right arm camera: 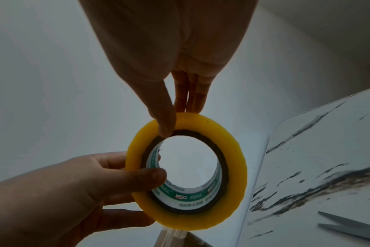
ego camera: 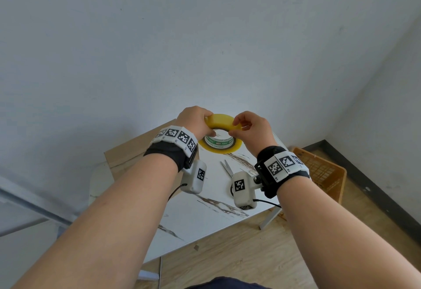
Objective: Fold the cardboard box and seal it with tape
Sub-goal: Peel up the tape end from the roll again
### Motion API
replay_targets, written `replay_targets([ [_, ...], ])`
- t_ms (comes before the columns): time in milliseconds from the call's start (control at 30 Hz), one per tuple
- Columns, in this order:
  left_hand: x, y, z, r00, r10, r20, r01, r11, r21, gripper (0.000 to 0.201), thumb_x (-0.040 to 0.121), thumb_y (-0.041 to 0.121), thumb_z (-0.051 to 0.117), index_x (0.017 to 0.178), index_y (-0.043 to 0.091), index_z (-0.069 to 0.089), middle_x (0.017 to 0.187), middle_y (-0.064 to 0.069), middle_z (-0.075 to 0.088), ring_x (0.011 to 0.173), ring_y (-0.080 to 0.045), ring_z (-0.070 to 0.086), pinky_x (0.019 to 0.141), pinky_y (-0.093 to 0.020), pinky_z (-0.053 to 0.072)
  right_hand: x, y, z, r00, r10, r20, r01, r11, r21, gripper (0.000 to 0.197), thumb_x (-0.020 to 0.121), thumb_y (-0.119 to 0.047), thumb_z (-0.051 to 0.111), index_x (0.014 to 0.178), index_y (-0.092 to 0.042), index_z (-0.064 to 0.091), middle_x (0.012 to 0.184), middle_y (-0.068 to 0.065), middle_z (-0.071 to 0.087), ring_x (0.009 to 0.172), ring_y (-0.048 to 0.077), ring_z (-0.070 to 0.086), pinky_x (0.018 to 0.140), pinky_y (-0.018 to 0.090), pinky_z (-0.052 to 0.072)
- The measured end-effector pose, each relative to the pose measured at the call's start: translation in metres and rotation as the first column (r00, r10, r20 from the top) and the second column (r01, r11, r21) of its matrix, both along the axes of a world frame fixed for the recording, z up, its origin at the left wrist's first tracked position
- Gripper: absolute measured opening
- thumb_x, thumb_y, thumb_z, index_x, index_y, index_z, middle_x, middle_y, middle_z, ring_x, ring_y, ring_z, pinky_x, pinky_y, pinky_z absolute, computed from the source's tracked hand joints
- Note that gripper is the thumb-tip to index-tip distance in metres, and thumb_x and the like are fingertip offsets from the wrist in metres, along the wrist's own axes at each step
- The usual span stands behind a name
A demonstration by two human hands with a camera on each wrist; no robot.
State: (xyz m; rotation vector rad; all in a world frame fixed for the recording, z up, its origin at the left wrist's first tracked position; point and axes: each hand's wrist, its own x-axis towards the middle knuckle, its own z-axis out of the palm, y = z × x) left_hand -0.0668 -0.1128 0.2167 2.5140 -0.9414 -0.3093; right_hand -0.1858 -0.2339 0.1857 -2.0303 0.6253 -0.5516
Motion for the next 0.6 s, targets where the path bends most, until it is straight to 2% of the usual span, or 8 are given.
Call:
replay_targets([
  [100,-0.001,-0.001,0.002,1.000,-0.001,0.023,0.001,1.000,-0.001,0.048,0.068,0.029,0.081,0.114,0.024,0.068,0.110,-0.001,0.068,0.103,-0.024,0.062,0.085,-0.030,0.048,0.003,0.000,-0.002,1.000,-0.012,-0.015,0.012,1.000,0.003,0.020,0.075,-0.007,0.071,0.087,-0.019,0.059,0.096,0.002,0.060,0.083,0.015,0.053,0.066,0.021,0.042],
  [167,-0.003,-0.001,0.004,0.999,-0.003,0.049,0.004,1.000,-0.007,0.046,0.069,0.028,0.080,0.113,0.023,0.068,0.112,-0.002,0.068,0.104,-0.024,0.061,0.088,-0.033,0.049,0.005,0.000,-0.003,1.000,-0.025,0.003,0.025,1.000,0.004,0.022,0.075,-0.008,0.070,0.089,-0.021,0.058,0.102,0.004,0.061,0.088,0.017,0.056,0.071,0.024,0.046],
  [233,-0.004,-0.002,0.006,0.997,-0.009,0.072,0.010,1.000,-0.012,0.048,0.070,0.028,0.080,0.115,0.021,0.067,0.114,-0.003,0.067,0.105,-0.025,0.061,0.089,-0.032,0.049,0.006,0.000,-0.002,0.999,-0.040,0.011,0.040,0.999,0.005,0.024,0.073,-0.012,0.073,0.088,-0.024,0.058,0.100,0.003,0.061,0.088,0.018,0.057,0.074,0.028,0.048],
  [333,-0.005,-0.002,0.008,0.997,-0.015,0.079,0.017,1.000,-0.017,0.049,0.070,0.029,0.080,0.116,0.021,0.067,0.116,-0.003,0.067,0.106,-0.024,0.060,0.090,-0.033,0.048,0.005,-0.002,0.000,0.998,-0.059,0.016,0.059,0.998,0.001,0.023,0.070,-0.014,0.077,0.079,-0.023,0.058,0.091,0.001,0.060,0.079,0.018,0.054,0.071,0.030,0.047],
  [467,-0.007,-0.003,0.011,0.995,-0.017,0.099,0.019,0.999,-0.026,0.042,0.070,0.025,0.080,0.109,0.014,0.070,0.110,-0.007,0.069,0.103,-0.027,0.062,0.088,-0.034,0.050,0.005,-0.002,-0.003,0.997,-0.065,0.044,0.064,0.997,0.034,0.022,0.069,-0.011,0.079,0.072,-0.018,0.058,0.079,0.000,0.055,0.069,0.016,0.048,0.063,0.028,0.042],
  [533,-0.007,-0.003,0.011,0.994,-0.019,0.106,0.021,1.000,-0.023,0.037,0.070,0.025,0.080,0.105,0.013,0.071,0.104,-0.007,0.069,0.099,-0.027,0.062,0.083,-0.032,0.049,0.006,-0.001,-0.005,0.996,-0.074,0.050,0.072,0.997,0.041,0.024,0.070,-0.012,0.079,0.067,-0.019,0.057,0.078,0.001,0.055,0.067,0.015,0.047,0.062,0.026,0.039],
  [600,-0.008,-0.004,0.012,0.992,-0.033,0.121,0.034,0.999,-0.006,0.028,0.070,0.025,0.079,0.095,0.014,0.071,0.089,-0.005,0.066,0.092,-0.027,0.062,0.072,-0.029,0.046,0.007,-0.001,-0.006,0.996,-0.080,0.047,0.079,0.996,0.035,0.024,0.071,-0.013,0.079,0.066,-0.020,0.056,0.081,0.001,0.057,0.070,0.016,0.051,0.063,0.026,0.042],
])
